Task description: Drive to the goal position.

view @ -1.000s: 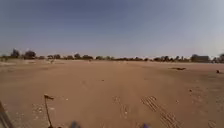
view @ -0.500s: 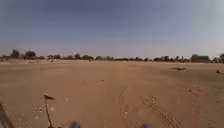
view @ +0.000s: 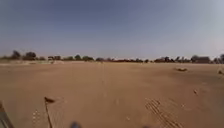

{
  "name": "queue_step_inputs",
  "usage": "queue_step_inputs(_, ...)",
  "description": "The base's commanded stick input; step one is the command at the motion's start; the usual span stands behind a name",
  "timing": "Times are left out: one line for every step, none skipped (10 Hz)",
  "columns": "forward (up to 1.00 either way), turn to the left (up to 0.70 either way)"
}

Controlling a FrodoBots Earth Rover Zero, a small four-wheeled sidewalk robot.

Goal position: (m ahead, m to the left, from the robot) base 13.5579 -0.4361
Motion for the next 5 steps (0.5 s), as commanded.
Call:
queue_step_inputs(0.50,0.00)
queue_step_inputs(0.50,0.00)
queue_step_inputs(0.50,0.00)
queue_step_inputs(0.50,0.00)
queue_step_inputs(0.50,0.00)
